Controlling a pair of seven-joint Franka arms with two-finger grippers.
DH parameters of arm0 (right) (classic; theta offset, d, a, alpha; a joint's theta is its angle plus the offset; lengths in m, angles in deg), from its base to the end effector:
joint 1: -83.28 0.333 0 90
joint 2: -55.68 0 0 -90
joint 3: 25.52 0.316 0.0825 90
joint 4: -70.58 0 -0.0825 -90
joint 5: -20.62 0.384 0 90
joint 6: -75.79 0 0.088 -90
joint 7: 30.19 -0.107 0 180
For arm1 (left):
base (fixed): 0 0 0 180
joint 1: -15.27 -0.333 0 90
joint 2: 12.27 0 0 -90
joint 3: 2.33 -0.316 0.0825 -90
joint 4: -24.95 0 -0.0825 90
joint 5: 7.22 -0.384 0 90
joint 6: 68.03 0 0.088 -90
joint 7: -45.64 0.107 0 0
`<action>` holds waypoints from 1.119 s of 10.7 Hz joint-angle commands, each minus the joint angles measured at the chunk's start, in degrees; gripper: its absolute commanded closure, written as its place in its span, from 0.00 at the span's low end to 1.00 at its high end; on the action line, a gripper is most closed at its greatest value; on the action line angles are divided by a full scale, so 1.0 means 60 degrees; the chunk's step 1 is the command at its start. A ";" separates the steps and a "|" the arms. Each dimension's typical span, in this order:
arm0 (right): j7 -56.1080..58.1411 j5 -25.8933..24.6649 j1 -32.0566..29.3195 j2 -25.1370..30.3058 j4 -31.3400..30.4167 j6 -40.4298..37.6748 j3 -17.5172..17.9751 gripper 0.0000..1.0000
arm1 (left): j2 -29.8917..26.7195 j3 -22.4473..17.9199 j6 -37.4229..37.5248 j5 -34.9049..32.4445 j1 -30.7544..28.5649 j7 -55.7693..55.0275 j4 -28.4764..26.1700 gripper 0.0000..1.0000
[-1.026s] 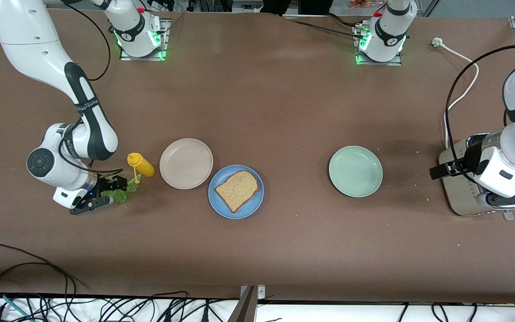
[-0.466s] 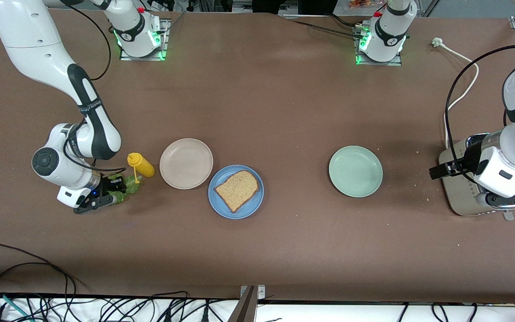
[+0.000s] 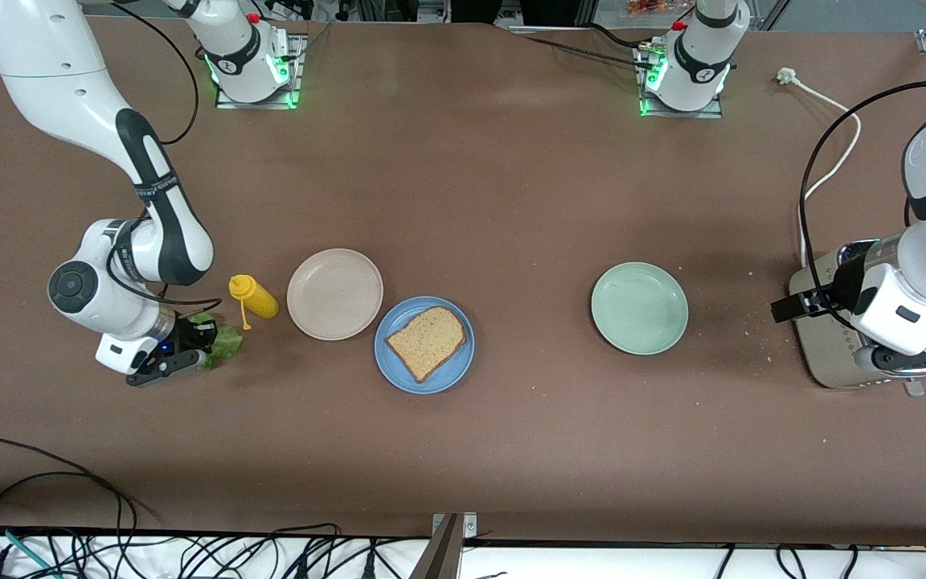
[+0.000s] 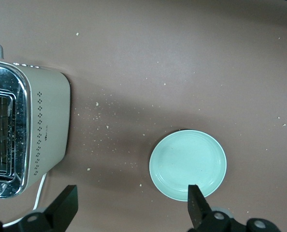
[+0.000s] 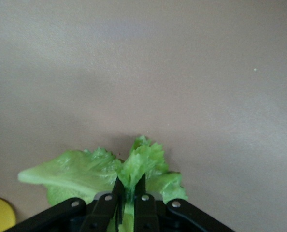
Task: Make sandwich in blue plate with both arms
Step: 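Grasp the lettuce leaf with the right gripper and lift it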
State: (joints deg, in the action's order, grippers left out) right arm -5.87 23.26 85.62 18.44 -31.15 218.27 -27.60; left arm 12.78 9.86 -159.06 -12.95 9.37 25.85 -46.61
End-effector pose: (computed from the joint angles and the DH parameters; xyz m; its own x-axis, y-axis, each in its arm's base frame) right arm 0.6656 0.0048 0.1980 0.9187 0.3905 0.0597 0.3902 -0.9206 0.0179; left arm 0.6748 -0.0344 0.5118 0.9667 0.2432 -0.0796 0.2408 -0.9698 -0.0392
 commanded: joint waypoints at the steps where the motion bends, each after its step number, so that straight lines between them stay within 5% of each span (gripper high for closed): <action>1: 0.0252 0.0132 -0.0097 0.0929 -0.0155 -0.0906 0.0228 1.00 | -0.0131 0.0063 0.0053 -0.0291 -0.0027 0.0178 -0.0116 0.00; 9: 0.0194 0.0190 -0.0097 0.3273 0.0225 -0.4318 0.0331 1.00 | -0.0131 0.0063 0.0053 -0.0291 -0.0042 0.0178 -0.0116 0.00; 12: -0.0184 0.0878 -0.0025 0.3656 0.1305 -0.6278 0.0302 1.00 | -0.0131 0.0063 0.0053 -0.0291 -0.0042 0.0178 -0.0116 0.00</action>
State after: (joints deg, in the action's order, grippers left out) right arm -5.58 25.68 85.66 38.84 -28.36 189.21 -26.21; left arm 12.78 9.85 -159.06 -12.97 9.37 25.85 -46.73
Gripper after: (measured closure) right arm 0.916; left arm 0.000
